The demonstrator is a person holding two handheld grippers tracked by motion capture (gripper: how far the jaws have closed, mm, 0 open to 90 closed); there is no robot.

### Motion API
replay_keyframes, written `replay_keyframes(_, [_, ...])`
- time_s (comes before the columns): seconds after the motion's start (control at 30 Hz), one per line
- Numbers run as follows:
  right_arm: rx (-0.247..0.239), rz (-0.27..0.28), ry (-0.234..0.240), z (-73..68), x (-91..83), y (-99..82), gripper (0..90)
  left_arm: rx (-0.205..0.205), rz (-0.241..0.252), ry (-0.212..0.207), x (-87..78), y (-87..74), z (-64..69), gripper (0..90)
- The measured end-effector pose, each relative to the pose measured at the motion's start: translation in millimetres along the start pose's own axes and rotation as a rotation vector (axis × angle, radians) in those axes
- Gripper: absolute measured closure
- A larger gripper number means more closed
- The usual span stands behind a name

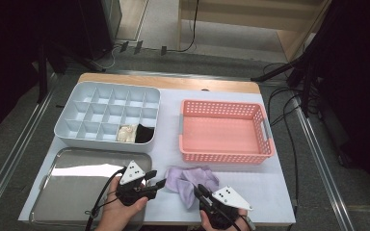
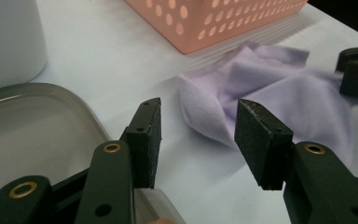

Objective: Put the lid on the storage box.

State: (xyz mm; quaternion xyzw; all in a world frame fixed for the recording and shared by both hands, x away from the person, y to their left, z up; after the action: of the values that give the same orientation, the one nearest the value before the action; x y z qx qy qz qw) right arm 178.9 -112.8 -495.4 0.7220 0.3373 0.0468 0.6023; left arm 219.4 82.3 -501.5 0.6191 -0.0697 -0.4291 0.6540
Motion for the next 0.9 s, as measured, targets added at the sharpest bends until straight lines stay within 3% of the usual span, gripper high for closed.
replay_keyframes(0.07, [0.014, 0.047, -0.006, 6.3, -3.7, 4.8, 65.8, 0.001, -0.003, 0.002, 1.3, 0.4, 1.8, 52.4])
replay_keyframes(0.17, [0.051, 0.110, -0.066, 28.6, -12.8, 14.9, 64.9, 0.000, -0.014, 0.018, 4.2, -0.3, 1.7, 53.5])
replay_keyframes(0.23, [0.057, 0.084, -0.153, 50.7, -12.2, 11.0, 62.5, 0.006, -0.024, 0.025, 5.6, -1.3, 2.2, 55.7])
replay_keyframes(0.33, [0.047, 0.004, -0.198, 67.7, -3.0, -1.9, 57.3, 0.004, -0.044, 0.024, 7.9, -3.3, 3.2, 61.1])
replay_keyframes(0.43, [0.037, -0.064, -0.202, 69.1, 6.9, -12.7, 60.1, -0.001, -0.071, 0.013, 11.1, -5.4, 3.8, 70.6])
replay_keyframes(0.5, [0.016, -0.079, -0.206, 68.4, 11.3, -15.6, 70.1, 0.001, -0.087, 0.016, 13.3, -5.9, 3.7, 77.6])
replay_keyframes(0.57, [0.031, -0.097, -0.201, 68.6, 12.5, -14.3, 82.0, -0.004, -0.100, 0.002, 14.4, -6.0, 4.7, 84.9])
replay_keyframes(0.6, [0.024, -0.101, -0.208, 69.3, 13.1, -13.4, 85.2, 0.010, -0.111, 0.015, 14.5, -6.5, 4.4, 88.0])
replay_keyframes(0.83, [-0.010, -0.087, -0.230, 73.8, 17.2, -10.4, 85.6, 0.002, -0.109, 0.019, 11.4, -7.7, 1.4, 89.4])
replay_keyframes(0.9, [-0.014, -0.071, -0.224, 71.9, 17.2, -10.0, 75.5, 0.000, -0.090, 0.023, 10.2, -6.8, 1.1, 80.3])
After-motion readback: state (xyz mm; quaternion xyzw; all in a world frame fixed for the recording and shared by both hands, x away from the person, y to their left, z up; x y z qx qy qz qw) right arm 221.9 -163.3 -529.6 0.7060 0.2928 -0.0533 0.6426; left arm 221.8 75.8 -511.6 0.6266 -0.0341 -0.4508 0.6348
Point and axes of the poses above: each handheld gripper's, and its own axes: x roughly forward along the jaws, y roughly out of its top, z roughly to its right, the point moved 6 cm from there along x, roughly forward along the jaws, and after that the axes turned 9 degrees about z, right-handed, at the moved point
